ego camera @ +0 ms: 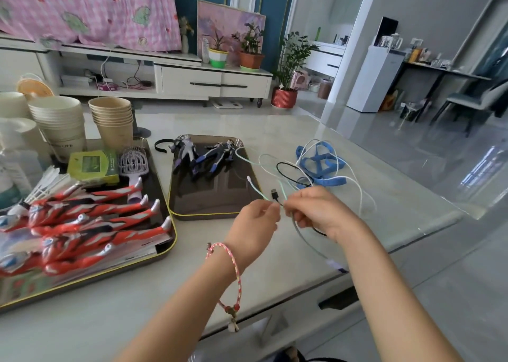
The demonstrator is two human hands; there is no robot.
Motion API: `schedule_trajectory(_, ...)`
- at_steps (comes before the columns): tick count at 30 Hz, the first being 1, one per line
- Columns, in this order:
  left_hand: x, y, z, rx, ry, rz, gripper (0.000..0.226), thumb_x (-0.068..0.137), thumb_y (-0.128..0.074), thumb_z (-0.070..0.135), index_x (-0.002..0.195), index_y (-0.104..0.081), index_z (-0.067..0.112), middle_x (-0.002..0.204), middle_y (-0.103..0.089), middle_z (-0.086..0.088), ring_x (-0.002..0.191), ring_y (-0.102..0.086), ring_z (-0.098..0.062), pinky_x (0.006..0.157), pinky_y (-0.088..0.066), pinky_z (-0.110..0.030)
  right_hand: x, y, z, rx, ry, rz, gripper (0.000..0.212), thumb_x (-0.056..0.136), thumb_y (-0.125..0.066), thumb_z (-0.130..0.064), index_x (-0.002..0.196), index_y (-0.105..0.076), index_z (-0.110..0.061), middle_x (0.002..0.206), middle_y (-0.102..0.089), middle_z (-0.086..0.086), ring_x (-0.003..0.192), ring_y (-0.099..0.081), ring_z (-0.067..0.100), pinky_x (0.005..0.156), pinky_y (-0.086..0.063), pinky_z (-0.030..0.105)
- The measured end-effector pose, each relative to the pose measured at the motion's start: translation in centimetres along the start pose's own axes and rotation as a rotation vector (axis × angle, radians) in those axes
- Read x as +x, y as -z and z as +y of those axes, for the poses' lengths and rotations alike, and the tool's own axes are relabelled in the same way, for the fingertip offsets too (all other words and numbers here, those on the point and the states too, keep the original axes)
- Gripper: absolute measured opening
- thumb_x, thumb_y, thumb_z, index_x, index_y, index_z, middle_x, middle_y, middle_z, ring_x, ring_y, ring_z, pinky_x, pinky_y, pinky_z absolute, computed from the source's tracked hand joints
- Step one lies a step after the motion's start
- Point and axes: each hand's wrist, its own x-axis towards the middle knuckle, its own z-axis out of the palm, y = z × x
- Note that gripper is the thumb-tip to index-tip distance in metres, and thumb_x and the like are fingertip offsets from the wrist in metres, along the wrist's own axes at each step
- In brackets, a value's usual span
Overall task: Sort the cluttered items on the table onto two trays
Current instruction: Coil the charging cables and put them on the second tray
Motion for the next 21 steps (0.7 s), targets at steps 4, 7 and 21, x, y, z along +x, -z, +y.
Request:
schedule_trajectory(4,-0.7,0.0,1.5,-0.289,0.139,-0.174,0.024,0.100,-0.036,0.031,0.088,-0.051,0.016,0.088,-0.062,-0.008,0.067,-0.060,-0.019,0.065,-0.045,-0.025,-1.7,-0.7,-2.6,0.377,0.110,-0.056,0.016,0.088,-0.056,0.003,0.073,-0.058,-0.003,0.054,-0.053,0.003,0.039,-0.048,0.004,0.040,-0.041,0.013)
schedule_trajectory(7,-1.0,0.5,1.6,-0.311,0.112,-0.136,0.029,0.101,-0.036,0.029,0.083,-0.051,0.012,0.057,-0.050,-0.001,0.038,-0.048,-0.007,0.047,-0.046,-0.021,-2.3,-1.6,-3.0,0.471,0.147,-0.087,0.016,0.091,-0.054,-0.006,0.076,-0.059,-0.004,0.060,-0.056,0.002,0.041,-0.049,0.004,0.041,-0.040,0.013)
schedule_trajectory(21,-1.8,10.8,3.0,-1.161,0.026,-0.137,0.030,0.098,-0.033,0.021,0.076,-0.052,0.012,0.049,-0.035,0.008,0.033,-0.023,-0.001,0.032,-0.013,-0.012,0.3,-6.7,-4.9,0.040,0.586,0.034,0.013,0.089,-0.059,-0.010,0.078,-0.066,-0.012,0.064,-0.063,-0.003,0.061,-0.056,-0.001,0.067,-0.044,0.013)
